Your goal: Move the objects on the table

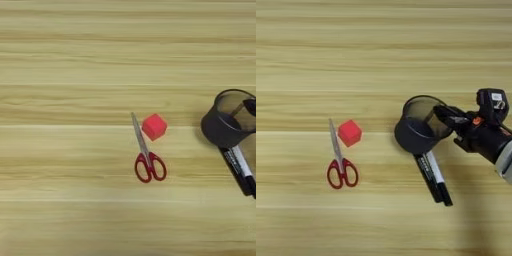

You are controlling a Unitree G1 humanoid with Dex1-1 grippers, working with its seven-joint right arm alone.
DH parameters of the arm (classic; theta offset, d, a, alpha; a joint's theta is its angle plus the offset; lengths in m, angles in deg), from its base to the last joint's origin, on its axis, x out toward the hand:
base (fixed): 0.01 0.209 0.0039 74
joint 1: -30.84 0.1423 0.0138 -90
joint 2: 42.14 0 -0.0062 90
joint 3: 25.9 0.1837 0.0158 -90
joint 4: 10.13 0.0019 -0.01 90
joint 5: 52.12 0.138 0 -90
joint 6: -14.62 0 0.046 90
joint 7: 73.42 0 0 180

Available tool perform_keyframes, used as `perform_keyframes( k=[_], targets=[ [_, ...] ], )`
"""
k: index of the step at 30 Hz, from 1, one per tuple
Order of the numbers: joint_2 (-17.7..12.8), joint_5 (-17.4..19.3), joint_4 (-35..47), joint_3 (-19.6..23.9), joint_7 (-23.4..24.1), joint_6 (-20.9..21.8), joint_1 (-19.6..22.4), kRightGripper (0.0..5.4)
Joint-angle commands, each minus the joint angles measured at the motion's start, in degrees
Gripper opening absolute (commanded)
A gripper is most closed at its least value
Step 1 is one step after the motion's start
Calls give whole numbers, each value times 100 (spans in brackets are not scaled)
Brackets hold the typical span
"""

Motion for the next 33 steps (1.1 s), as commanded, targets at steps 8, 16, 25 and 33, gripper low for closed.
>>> perform_keyframes(
  k=[8, 16, 25, 33],
  targets=[
    [-675, -259, -651, 654, -110, 617, 232, 41],
    [-798, -527, -1225, 638, -210, 918, 220, 41],
    [-786, -1017, -2173, 339, -326, 1473, 234, 41],
    [-823, -1155, -2651, 235, -440, 1768, 283, 41]
  ],
)
